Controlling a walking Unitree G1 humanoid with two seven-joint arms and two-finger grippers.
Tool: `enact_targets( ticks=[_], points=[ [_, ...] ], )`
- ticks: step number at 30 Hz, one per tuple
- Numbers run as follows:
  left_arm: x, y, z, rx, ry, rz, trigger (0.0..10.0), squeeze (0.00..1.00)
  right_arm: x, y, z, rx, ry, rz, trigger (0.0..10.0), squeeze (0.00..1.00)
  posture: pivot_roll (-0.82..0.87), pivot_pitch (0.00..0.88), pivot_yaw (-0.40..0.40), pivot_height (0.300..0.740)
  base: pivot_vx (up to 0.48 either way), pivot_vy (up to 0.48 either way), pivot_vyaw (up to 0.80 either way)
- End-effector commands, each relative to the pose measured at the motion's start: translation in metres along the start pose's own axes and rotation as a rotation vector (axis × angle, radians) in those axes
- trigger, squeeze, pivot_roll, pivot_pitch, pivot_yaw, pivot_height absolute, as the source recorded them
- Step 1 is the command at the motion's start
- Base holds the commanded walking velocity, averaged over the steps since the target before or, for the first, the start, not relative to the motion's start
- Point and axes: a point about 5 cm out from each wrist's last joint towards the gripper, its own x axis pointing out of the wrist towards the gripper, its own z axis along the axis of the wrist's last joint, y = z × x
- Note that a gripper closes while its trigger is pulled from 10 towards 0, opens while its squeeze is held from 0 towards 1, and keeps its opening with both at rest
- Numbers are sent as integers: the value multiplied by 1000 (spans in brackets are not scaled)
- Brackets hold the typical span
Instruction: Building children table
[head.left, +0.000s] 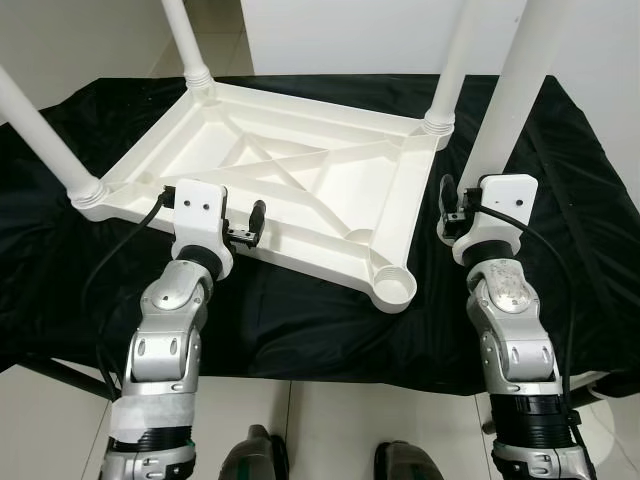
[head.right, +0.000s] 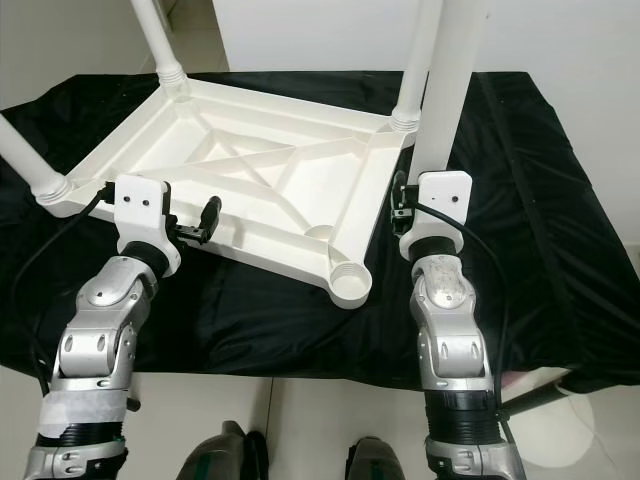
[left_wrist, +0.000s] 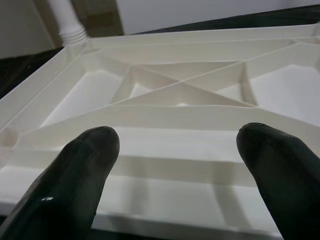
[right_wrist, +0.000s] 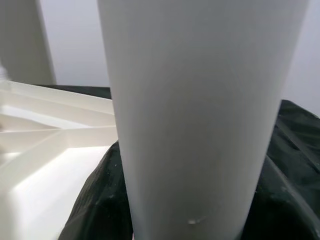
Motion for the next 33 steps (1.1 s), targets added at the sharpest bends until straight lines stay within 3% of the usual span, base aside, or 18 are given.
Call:
enact_targets(
  ticks=[1, 6, 8, 10, 11, 12, 14, 16, 17, 19, 20, 22, 23, 24, 27, 29, 30, 33],
  points=[
    [-1, 11, -5, 8, 26, 42, 10000, 0, 2, 1, 2, 13, -18, 2, 10000, 0, -57, 15, 124, 740, 0, 0, 0],
    [-4, 22, -9, 139, 8, 28, 10000, 0, 2, 3, 4, 38, -26, 10, 10000, 0, -62, 7, 127, 740, 0, 0, 0],
    [-9, 21, -9, 177, -13, -80, 10000, 0, 3, 3, 4, 38, -28, 12, 10000, 0, -65, 2, 124, 740, 0, 0, 0],
    [-21, 17, -8, 238, -36, -288, 10000, 0, 3, 4, 4, 35, -31, 14, 10000, 0, -61, 0, 121, 740, 0, 0, 0],
    [-21, 17, -8, 238, -36, -288, 10000, 0, 3, 4, 4, 35, -31, 14, 10000, 0, -61, 0, 121, 740, 0, 0, 0],
    [-28, 20, -11, 333, -13, -382, 10000, 0, 4, 5, 4, 31, -33, 20, 10000, 0, -63, 0, 122, 740, 0, 0, 0],
    [-28, 20, -11, 333, -13, -382, 10000, 0, 4, 5, 4, 31, -33, 20, 10000, 0, -63, 0, 122, 740, 0, 0, 0],
    [-33, 42, -21, 561, 88, -418, 10000, 0, 6, 4, 4, 31, -39, 24, 10000, 0, -60, 0, 124, 740, 0, 0, 0],
    [-33, 42, -21, 561, 88, -418, 10000, 0, 6, 4, 4, 31, -39, 24, 10000, 0, -60, 0, 124, 740, 0, 0, 0],
    [-23, 67, -17, 591, 96, -275, 10000, 0, 7, 4, 4, 40, -43, 19, 10000, 0, -57, 0, 123, 740, 0, 0, 0],
    [-14, 73, -4, 452, 22, -154, 10000, 0, 7, 4, 4, 47, -42, 16, 10000, 0, -52, 0, 120, 740, 0, 0, 0],
    [-14, 73, -4, 452, 22, -154, 10000, 0, 7, 4, 4, 47, -42, 16, 10000, 0, -52, 0, 120, 740, 0, 0, 0],
    [-3, 76, 12, 168, -80, -2, 10000, 0, 7, 5, 3, 56, -40, 16, 10000, 0, -52, 0, 118, 740, 0, 0, 0],
    [-3, 76, 12, 168, -80, -2, 10000, 0, 7, 5, 3, 56, -40, 16, 10000, 0, -52, 0, 118, 740, 0, 0, 0],
    [6, 61, 25, -194, -166, 88, 10000, 0, 7, 7, 2, 74, -30, 22, 10000, 0, -53, 0, 120, 740, 0, 0, 0],
    [6, 58, 26, -233, -176, 83, 10000, 0, 6, 7, 2, 77, -28, 22, 10000, 0, -53, 0, 120, 740, 0, 0, 0],
    [6, 52, 18, -136, -117, 104, 10000, 0, 5, 7, -1, 93, -9, 23, 10000, 0, -55, 2, 117, 740, 0, 0, 0],
    [4, 48, 17, -124, -139, 112, 10000, 0, 3, 6, -4, 100, 4, 22, 10000, 0, -57, 3, 117, 740, 0, 0, 0]
  ],
)
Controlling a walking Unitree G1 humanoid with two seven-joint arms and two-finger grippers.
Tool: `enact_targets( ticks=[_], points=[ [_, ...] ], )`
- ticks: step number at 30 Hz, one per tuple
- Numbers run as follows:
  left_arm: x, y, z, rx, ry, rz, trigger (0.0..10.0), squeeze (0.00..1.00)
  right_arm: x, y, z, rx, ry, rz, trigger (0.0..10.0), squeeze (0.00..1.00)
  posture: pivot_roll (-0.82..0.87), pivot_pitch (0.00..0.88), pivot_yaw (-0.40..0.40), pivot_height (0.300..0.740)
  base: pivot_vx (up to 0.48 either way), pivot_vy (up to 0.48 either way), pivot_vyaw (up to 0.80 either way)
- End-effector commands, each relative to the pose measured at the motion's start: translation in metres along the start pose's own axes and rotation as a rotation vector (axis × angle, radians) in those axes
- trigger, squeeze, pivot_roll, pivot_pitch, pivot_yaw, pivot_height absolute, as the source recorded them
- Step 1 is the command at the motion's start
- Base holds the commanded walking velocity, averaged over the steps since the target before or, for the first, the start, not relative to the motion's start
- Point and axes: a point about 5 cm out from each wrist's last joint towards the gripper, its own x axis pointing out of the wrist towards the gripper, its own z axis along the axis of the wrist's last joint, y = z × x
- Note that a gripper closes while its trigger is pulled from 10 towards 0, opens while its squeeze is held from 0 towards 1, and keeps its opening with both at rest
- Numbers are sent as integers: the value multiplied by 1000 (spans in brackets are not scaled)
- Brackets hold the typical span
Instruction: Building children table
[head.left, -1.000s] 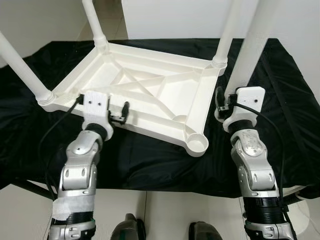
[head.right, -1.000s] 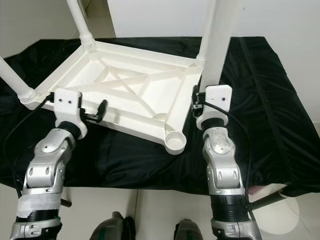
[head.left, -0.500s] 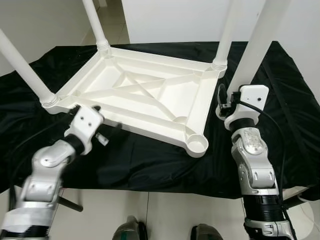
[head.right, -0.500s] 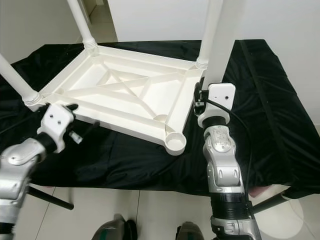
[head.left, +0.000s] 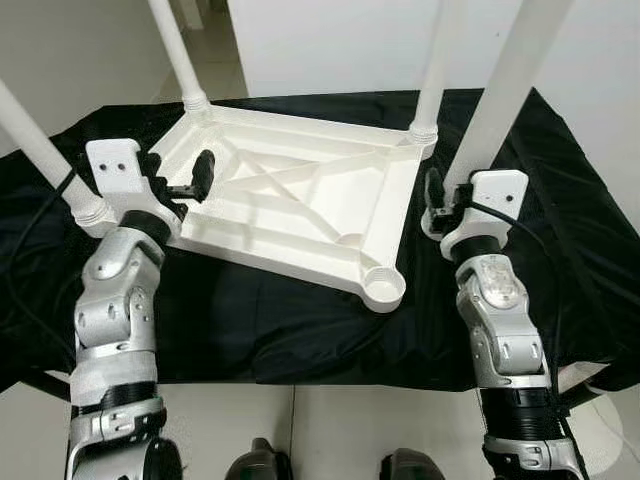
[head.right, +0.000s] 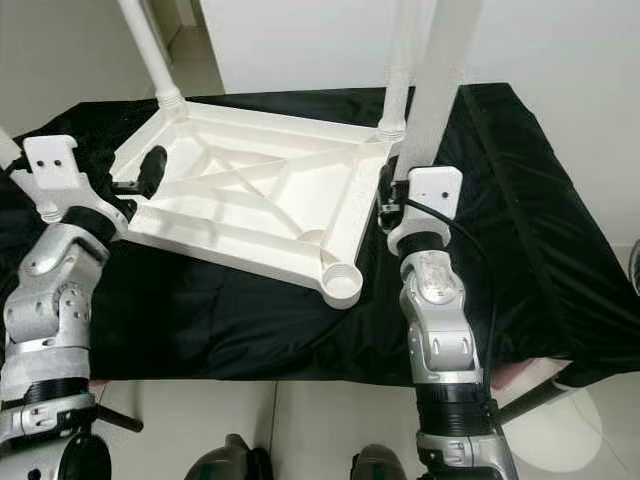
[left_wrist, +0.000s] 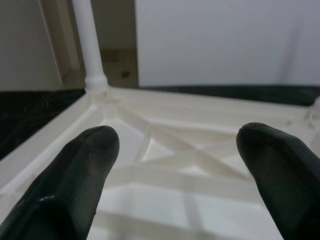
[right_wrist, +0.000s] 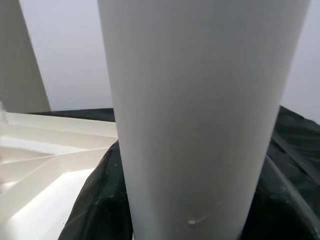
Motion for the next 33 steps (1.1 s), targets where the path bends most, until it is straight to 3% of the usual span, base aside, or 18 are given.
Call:
enact_targets(
  ticks=[1, 10, 15, 33],
  points=[
    [-2, 2, 1, 10, -21, 84, 10000, 0, -3, 4, -4, 16, 23, 20, 10000, 0, -56, 3, 116, 740, 0, 0, 0],
    [-8, -11, -3, 21, -21, 89, 10000, 0, -10, -1, -12, 7, 49, 31, 10000, 0, -50, 0, 104, 740, 0, 0, 0],
    [-17, -20, -5, -15, 10, 98, 10000, 0, -18, -1, -12, -1, 52, 44, 10000, 0, -47, 0, 97, 740, 0, 0, 0],
    [-19, -27, -4, -21, 13, 100, 10000, 0, -19, -2, -8, -30, 42, 65, 10000, 0, -54, 10, 85, 740, 0, 0, 0]
  ],
)
